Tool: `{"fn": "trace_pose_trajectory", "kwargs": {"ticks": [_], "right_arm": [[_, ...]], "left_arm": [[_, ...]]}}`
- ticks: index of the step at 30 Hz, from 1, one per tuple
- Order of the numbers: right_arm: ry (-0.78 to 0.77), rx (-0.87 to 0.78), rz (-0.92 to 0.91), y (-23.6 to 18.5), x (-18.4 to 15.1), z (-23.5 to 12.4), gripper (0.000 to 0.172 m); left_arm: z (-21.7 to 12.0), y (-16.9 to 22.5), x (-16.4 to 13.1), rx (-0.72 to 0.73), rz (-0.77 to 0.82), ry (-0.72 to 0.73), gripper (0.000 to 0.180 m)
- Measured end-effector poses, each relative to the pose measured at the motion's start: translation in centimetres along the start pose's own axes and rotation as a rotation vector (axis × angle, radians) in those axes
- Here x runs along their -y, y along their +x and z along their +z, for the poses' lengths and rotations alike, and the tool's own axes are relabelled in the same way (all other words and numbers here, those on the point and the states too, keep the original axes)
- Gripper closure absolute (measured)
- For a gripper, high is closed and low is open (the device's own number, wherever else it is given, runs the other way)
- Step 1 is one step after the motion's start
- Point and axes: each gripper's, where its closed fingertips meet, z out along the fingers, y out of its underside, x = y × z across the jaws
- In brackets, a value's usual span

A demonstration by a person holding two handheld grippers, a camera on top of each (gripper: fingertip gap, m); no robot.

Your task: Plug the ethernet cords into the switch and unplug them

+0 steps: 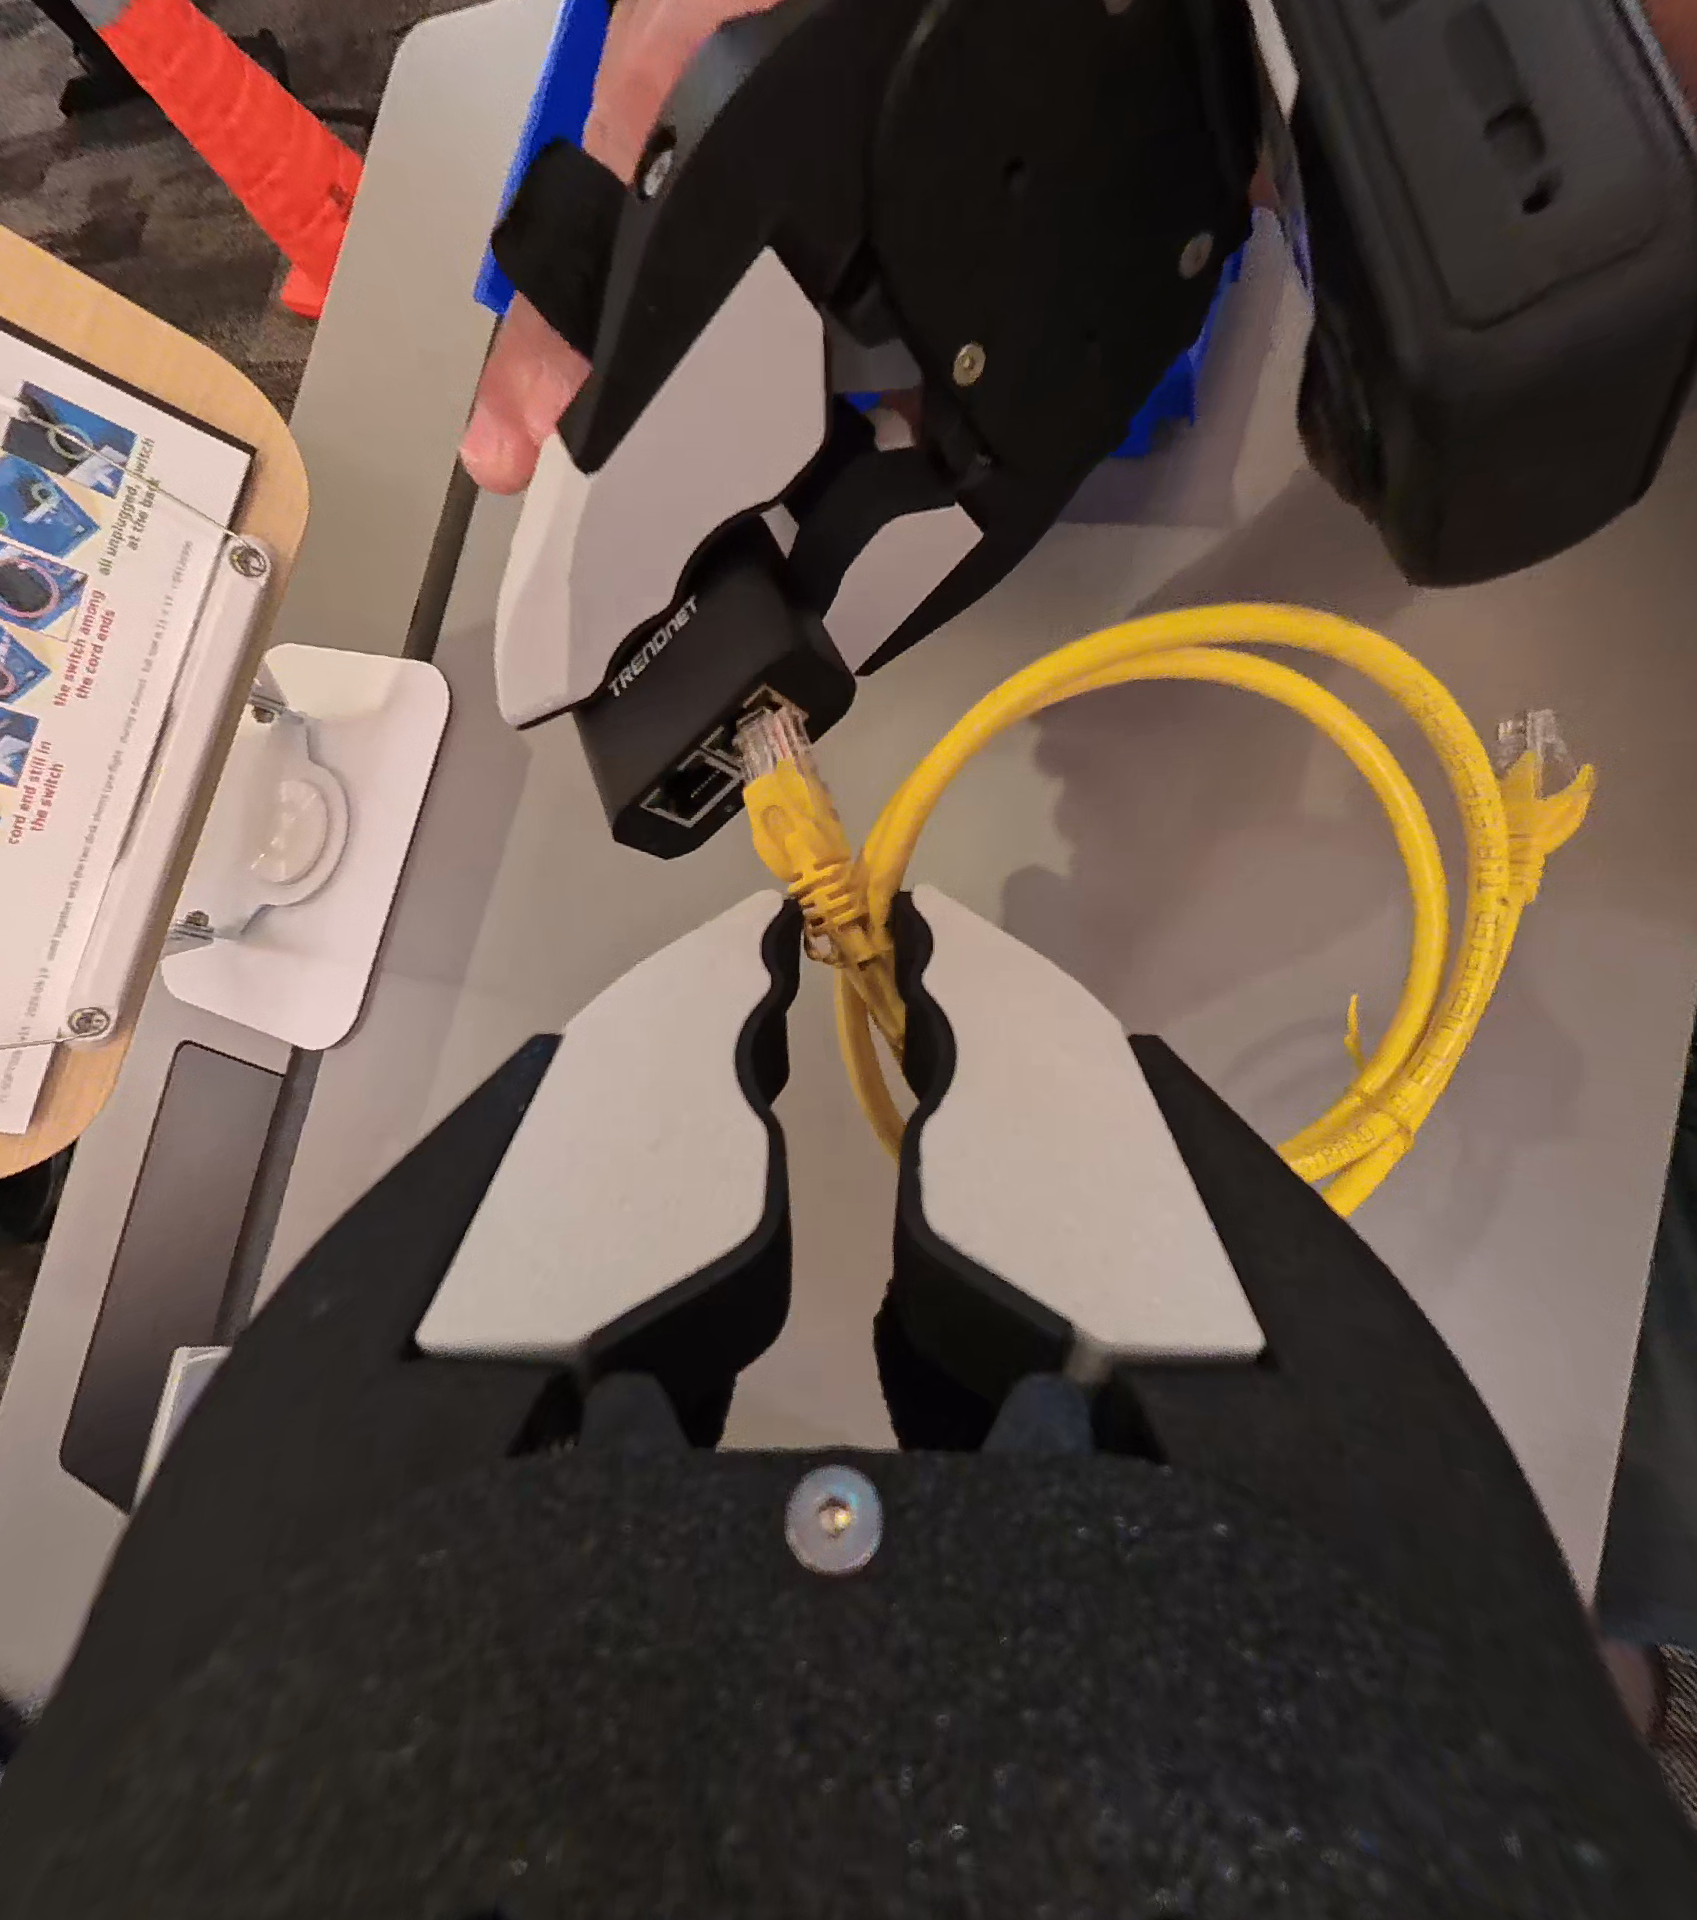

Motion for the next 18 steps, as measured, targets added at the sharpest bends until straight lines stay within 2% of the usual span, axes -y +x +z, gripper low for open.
{"fn": "trace_pose_trajectory", "kwargs": {"ticks": [9,18], "right_arm": [[-0.066,-0.006,-0.081,-0.5,-0.5,0.3,0.147],[-0.082,0.002,-0.135,-1.3,-0.1,0.7,0.147]], "left_arm": [[0.5,0.0,-0.7,-0.034,-0.041,-0.037,0.164],[1.5,0.6,-2.2,-0.067,-0.04,-0.142,0.164]]}}
